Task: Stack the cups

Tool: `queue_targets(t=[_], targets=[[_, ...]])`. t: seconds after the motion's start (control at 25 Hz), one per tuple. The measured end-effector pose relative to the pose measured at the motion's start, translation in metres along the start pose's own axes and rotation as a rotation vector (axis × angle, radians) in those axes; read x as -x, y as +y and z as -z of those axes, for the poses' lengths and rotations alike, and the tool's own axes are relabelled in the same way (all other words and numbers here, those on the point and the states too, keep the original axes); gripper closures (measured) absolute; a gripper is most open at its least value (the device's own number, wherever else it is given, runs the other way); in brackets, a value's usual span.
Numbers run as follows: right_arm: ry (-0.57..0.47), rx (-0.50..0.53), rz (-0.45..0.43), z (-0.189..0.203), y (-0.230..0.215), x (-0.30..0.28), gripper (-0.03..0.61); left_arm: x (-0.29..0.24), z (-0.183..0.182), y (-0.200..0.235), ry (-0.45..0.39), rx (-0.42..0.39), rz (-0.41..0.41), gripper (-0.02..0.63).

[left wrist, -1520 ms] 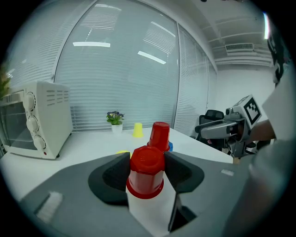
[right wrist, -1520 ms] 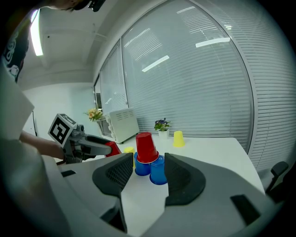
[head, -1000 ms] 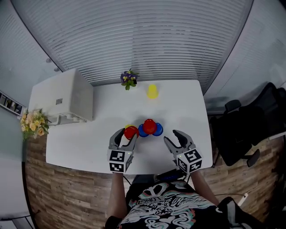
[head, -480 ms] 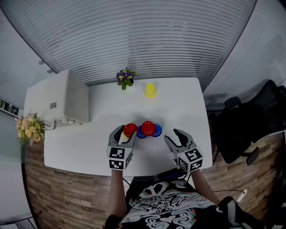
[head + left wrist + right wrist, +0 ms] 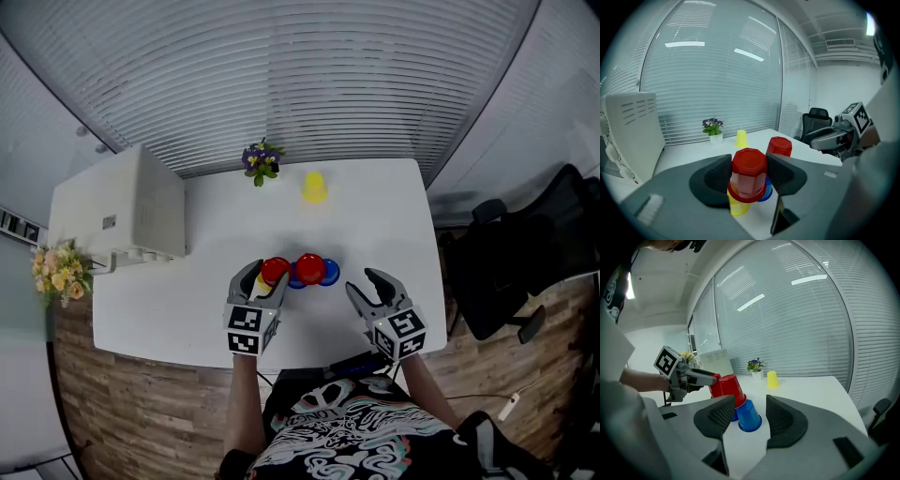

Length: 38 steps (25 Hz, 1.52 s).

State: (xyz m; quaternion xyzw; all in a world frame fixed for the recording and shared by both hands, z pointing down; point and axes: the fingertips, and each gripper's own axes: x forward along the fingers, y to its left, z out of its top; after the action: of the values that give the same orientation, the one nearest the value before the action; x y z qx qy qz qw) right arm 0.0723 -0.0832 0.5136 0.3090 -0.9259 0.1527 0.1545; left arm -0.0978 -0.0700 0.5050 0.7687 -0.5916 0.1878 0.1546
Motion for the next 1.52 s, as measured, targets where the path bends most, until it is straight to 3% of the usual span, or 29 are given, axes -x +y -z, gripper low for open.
queue_targets(t=[0.64,1.04,1.2,1.4,1.52], targets=[[0.002,-0.018,0.001,0.002,-0.004,-0.001,0.37,-0.005,0.001,-0.005,0.016,-0.032,0.013,0.376],[-0.005,-0.026,-0.001,0.002,-0.005,-0.001,0.364,-0.003,-0.005,-0.007,-0.022,-0.008,0.035,0.321],[-0.01,-0.027,-0.001,-0.001,-0.005,-0.001,0.362,0.012,-0.02,-0.003,-0.115,0.059,0.058,0.31],[-0.036,-0.032,-0.011,-0.012,-0.007,-0.004,0.362,0.048,-0.057,0.018,-0.386,0.219,0.061,0.31],[-0.061,-0.024,-0.011,-0.025,-0.011,-0.008,0.362,0.056,-0.063,0.033,-0.417,0.268,0.042,0.318]])
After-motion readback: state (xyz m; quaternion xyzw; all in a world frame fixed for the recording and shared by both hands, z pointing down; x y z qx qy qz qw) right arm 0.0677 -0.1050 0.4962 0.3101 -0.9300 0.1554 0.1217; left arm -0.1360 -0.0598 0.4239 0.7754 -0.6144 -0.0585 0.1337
